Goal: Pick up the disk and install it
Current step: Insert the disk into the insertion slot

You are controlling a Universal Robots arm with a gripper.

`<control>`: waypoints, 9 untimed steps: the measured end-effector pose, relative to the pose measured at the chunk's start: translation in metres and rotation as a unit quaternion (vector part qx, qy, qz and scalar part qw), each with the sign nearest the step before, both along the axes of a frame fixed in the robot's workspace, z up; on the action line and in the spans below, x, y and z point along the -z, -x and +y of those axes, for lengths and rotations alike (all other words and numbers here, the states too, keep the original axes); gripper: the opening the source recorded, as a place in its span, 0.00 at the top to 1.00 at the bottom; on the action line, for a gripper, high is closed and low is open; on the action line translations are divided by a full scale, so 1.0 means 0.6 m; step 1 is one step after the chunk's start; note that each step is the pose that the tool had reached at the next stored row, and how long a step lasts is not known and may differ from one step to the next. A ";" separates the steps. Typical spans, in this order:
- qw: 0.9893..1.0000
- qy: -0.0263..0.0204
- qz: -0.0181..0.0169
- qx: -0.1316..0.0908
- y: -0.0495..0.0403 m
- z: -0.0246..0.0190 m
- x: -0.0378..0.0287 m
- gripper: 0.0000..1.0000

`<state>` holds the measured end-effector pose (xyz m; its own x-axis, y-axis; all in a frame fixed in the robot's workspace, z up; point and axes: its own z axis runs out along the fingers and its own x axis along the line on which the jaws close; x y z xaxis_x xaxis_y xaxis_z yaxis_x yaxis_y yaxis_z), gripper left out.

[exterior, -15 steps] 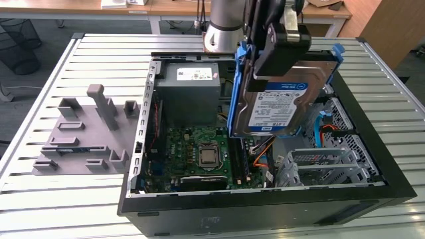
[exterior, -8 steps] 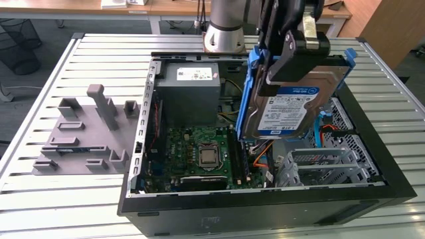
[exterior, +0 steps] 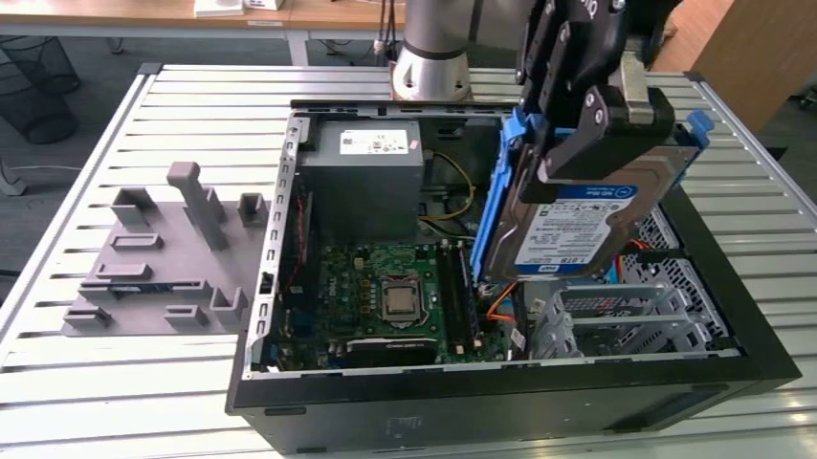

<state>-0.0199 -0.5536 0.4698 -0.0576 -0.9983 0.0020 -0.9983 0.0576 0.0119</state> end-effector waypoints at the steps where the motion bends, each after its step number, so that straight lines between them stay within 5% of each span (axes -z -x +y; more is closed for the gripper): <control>1: 1.000 0.000 0.000 0.000 -0.004 -0.0005 0.002 0.63; 9: 1.000 0.001 0.000 -0.001 -0.037 -0.0045 0.016 0.63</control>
<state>0.0025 -0.5563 0.4600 -0.0554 -0.9985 0.0031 -0.9984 0.0554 0.0118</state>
